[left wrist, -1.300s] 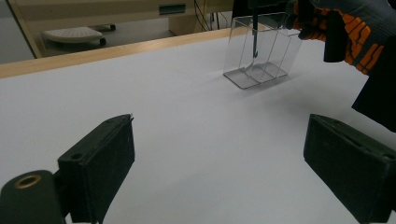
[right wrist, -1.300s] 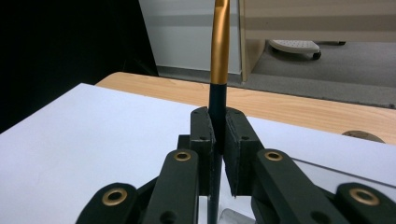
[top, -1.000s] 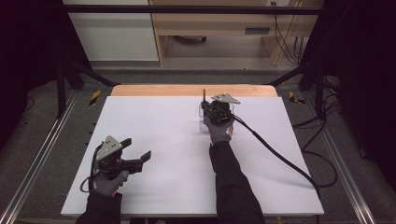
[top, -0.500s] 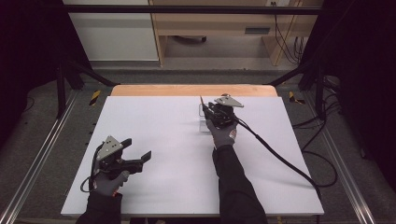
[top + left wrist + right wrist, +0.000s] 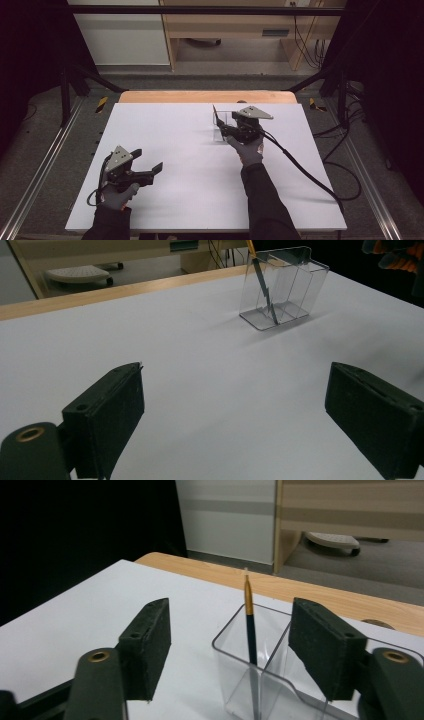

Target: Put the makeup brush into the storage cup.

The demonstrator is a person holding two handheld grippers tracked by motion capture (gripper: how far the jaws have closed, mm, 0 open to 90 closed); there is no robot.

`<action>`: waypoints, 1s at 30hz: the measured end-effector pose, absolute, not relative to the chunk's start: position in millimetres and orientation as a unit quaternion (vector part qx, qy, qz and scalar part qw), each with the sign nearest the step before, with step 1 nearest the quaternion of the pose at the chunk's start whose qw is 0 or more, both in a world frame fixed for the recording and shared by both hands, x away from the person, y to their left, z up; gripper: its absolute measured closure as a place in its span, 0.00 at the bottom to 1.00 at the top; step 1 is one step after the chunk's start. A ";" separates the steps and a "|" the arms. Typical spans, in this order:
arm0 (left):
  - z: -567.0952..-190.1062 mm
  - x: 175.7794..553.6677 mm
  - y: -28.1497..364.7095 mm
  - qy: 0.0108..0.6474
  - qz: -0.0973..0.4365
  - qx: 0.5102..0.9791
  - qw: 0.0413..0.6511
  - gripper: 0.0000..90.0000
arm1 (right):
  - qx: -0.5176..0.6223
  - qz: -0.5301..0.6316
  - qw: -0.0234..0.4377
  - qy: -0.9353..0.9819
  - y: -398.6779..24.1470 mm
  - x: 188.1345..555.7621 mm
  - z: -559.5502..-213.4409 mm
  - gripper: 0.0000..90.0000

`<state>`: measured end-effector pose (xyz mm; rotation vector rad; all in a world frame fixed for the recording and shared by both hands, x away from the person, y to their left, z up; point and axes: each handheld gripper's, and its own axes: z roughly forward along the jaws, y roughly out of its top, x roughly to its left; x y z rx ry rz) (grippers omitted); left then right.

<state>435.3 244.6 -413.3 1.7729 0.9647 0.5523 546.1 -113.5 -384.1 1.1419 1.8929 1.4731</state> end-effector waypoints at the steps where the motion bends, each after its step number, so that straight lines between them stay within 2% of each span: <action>1: -413.2 435.4 244.6 0.399 0.229 0.734 0.500 0.09 | 0.412 0.540 0.237 0.694 -115.7 543.0 -383.1 0.35; 7: -413.3 435.6 245.2 0.400 0.229 0.733 0.500 0.09 | 0.394 0.534 0.236 0.710 -126.7 529.0 -379.9 0.25; 30: -416.0 435.8 244.7 0.402 0.229 0.737 0.492 0.09 | 0.362 0.554 0.227 0.715 -179.4 473.2 -378.0 0.15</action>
